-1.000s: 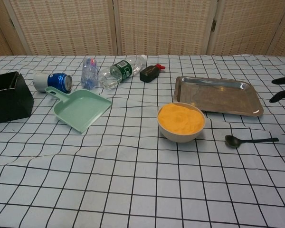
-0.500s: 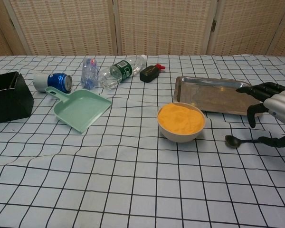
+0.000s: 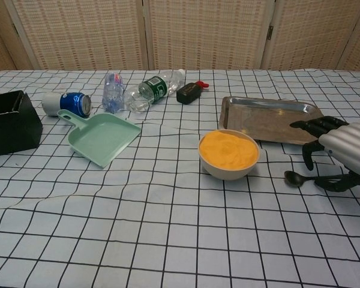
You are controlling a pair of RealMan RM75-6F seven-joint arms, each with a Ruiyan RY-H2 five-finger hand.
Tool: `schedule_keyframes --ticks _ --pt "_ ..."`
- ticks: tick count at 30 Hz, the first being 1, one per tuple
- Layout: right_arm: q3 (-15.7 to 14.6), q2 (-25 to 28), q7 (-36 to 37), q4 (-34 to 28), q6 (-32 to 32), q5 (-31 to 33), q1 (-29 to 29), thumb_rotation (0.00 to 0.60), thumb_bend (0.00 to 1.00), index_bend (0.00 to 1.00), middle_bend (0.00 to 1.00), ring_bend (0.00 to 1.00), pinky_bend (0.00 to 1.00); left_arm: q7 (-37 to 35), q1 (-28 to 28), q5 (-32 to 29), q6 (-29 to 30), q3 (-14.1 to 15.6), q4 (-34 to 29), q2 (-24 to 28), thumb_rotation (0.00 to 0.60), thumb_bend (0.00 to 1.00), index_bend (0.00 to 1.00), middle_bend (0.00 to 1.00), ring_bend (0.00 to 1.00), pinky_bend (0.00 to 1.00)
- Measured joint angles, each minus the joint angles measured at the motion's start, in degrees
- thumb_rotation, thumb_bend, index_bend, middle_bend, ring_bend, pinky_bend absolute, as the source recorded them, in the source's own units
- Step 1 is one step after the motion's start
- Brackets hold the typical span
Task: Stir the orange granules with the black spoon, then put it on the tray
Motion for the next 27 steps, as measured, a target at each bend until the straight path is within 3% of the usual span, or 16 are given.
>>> schedule_keyframes --ticks 9,19,27 --pt "-0.5 -0.8 -0.2 1.1 -1.3 0.7 0.7 0.600 0.31 0.54 0.00 0.00 0.00 -0.5 0.1 0.1 0.2 -0.1 0.1 0.1 0.600 0.46 0.00 0.00 0.00 0.18" --pt "-0.8 -0.8 -1.7 0.4 -2.6 1.8 1.1 0.600 0.31 0.53 0.00 0.00 0.00 -0.9 0.4 0.4 0.8 -0.1 0.0 0.3 0.600 0.46 0.00 0.00 0.00 0.18" --pt "-0.9 0.1 -1.9 -1.0 -2.0 2.1 0.9 0.600 0.34 0.61 0.00 0.00 0.00 -1.0 0.6 0.5 1.1 -0.2 0.0 0.4 0.600 0.46 0.00 0.00 0.00 0.18"
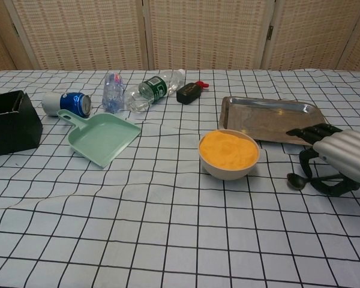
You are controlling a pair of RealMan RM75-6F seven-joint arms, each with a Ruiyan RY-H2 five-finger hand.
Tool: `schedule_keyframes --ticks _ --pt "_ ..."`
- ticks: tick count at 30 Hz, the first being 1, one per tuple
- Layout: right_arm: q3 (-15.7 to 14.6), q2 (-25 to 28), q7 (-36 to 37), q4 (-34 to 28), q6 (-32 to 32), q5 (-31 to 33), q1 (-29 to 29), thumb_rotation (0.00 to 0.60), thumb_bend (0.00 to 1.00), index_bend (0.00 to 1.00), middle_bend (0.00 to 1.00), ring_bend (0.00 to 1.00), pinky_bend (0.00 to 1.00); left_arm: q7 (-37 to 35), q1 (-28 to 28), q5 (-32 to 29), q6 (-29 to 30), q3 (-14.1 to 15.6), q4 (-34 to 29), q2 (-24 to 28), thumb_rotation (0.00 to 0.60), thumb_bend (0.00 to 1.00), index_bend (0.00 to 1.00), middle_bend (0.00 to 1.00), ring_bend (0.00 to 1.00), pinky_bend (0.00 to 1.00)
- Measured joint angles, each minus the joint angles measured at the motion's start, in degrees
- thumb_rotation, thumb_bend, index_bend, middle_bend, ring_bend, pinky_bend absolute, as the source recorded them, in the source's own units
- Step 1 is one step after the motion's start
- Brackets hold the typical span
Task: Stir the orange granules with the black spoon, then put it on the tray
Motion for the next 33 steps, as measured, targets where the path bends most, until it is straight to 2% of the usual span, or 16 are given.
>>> schedule_keyframes --ticks 11,19,24,33 --pt "1.3 4.9 2.6 -8.8 1.1 0.3 0.5 0.600 0.34 0.60 0.00 0.00 0.00 -0.3 0.0 0.3 0.0 0.0 -0.1 0.0 0.600 0.46 0.00 0.00 0.00 0.18" --pt "5.0 8.5 3.0 -17.5 -0.8 2.0 3.9 0.600 0.34 0.59 0.00 0.00 0.00 -0.5 0.1 0.3 0.3 -0.1 -0.1 0.1 0.600 0.46 0.00 0.00 0.00 0.18" --pt "7.1 7.7 0.7 -18.5 -4.1 4.5 7.0 0.600 0.34 0.58 0.00 0.00 0.00 -0.9 0.1 0.5 0.2 0.0 -0.1 0.3 0.600 0.46 0.00 0.00 0.00 0.18" --pt "9.5 2.3 -5.2 -17.1 -8.5 9.0 11.9 0.600 0.35 0.56 0.00 0.00 0.00 -2.0 0.1 0.5 0.2 -0.1 0.0 0.7 0.600 0.46 0.00 0.00 0.00 0.18"
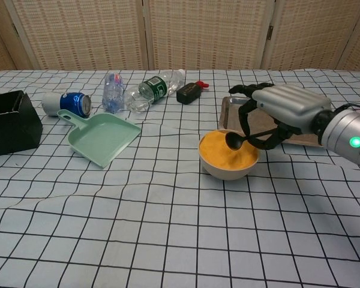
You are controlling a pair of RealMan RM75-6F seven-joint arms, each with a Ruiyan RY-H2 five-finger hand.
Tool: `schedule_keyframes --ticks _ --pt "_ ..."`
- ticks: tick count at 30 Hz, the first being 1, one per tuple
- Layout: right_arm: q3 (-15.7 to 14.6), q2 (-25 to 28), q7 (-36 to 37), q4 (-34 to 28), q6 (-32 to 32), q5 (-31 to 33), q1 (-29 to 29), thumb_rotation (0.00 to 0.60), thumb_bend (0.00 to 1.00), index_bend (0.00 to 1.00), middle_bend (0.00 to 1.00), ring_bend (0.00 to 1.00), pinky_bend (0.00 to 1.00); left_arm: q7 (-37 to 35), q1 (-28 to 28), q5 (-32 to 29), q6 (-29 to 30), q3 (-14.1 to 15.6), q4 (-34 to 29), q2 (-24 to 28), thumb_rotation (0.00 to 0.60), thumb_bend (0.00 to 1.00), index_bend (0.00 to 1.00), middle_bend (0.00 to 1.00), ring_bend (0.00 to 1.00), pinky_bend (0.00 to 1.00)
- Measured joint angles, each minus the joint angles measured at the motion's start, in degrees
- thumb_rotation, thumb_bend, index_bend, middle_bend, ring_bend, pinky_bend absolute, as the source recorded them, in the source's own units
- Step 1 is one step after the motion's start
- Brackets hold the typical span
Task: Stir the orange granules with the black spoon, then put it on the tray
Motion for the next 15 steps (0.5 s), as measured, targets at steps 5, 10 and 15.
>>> schedule_keyframes --ticks 5,10,15 --pt "-0.1 -1.0 -3.2 0.1 -0.3 1.2 0.7 0.600 0.35 0.43 0.00 0.00 0.00 -0.7 0.0 0.2 -0.2 0.2 0.4 0.0 0.600 0.46 0.00 0.00 0.00 0.18" --pt "-0.6 -0.6 -5.5 -1.8 0.3 2.2 0.8 0.600 0.35 0.30 0.00 0.00 0.00 -1.0 0.2 0.3 0.3 0.1 0.4 0.1 0.600 0.46 0.00 0.00 0.00 0.18" --pt "-1.3 1.4 -5.9 -4.8 3.0 1.7 -0.4 0.600 0.35 0.27 0.00 0.00 0.00 -0.8 0.3 0.3 0.4 0.1 0.2 0.1 0.600 0.46 0.00 0.00 0.00 0.18"
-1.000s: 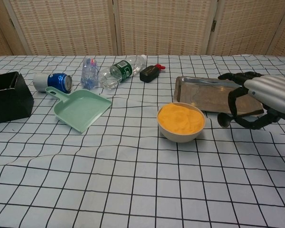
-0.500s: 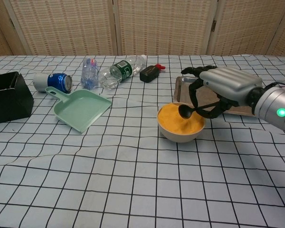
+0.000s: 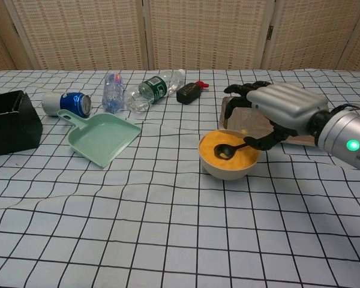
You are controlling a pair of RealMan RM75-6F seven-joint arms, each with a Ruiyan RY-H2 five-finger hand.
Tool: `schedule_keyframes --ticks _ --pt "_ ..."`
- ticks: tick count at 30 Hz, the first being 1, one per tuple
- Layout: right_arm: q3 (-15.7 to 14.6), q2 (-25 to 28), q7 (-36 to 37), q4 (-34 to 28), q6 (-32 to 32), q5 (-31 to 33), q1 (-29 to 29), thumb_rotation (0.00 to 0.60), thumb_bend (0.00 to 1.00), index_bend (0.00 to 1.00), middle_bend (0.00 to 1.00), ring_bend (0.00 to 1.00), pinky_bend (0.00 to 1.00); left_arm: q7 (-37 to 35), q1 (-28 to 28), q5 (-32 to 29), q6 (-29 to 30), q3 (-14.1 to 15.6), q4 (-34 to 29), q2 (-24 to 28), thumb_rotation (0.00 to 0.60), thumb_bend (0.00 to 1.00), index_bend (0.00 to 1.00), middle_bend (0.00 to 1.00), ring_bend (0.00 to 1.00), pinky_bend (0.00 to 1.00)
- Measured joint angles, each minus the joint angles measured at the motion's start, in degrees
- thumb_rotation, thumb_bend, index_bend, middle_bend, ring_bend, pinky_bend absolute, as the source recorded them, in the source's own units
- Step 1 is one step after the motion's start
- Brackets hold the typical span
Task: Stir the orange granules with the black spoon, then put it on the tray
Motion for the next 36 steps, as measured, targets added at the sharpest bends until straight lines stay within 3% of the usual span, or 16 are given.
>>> schedule_keyframes --ticks 5,11,15,21,25,30,36 --pt "-1.3 2.5 0.7 -2.0 4.9 -2.3 -2.5 0.600 0.35 0.29 0.00 0.00 0.00 0.4 0.1 -0.1 0.2 -0.1 0.0 -0.1 0.600 0.46 0.00 0.00 0.00 0.18" --pt "-2.8 4.2 2.1 -1.6 8.5 -4.3 -4.5 0.600 0.35 0.37 0.00 0.00 0.00 1.3 -0.2 -0.5 -0.4 -0.1 -0.1 -0.4 0.600 0.46 0.00 0.00 0.00 0.18" --pt "-2.6 4.4 3.5 0.9 7.4 -4.3 -3.9 0.600 0.35 0.42 0.00 0.00 0.00 2.0 -0.6 -1.2 -1.2 -0.3 0.3 -0.8 0.600 0.46 0.00 0.00 0.00 0.18" --pt "-2.4 2.5 4.6 8.3 4.5 -4.5 -2.3 0.600 0.34 0.47 0.00 0.00 0.00 2.3 -0.7 -1.9 -1.7 -0.5 0.4 -0.9 0.600 0.46 0.00 0.00 0.00 0.18" --pt "-3.0 0.4 7.1 13.4 4.8 -6.0 -1.8 0.600 0.34 0.44 0.00 0.00 0.00 2.5 -0.7 -2.3 -1.9 -0.7 0.5 -1.0 0.600 0.46 0.00 0.00 0.00 0.18" --pt "-4.7 -2.8 11.3 21.4 8.9 -10.0 -2.2 0.600 0.34 0.38 0.00 0.00 0.00 2.7 -0.4 -2.4 -1.4 -0.7 0.4 -0.9 0.600 0.46 0.00 0.00 0.00 0.18" --pt "-7.1 -9.1 19.6 37.5 14.9 -14.2 -3.5 0.600 0.32 0.43 0.00 0.00 0.00 3.1 -0.6 -2.7 -1.9 -0.7 0.5 -1.1 0.600 0.46 0.00 0.00 0.00 0.18"
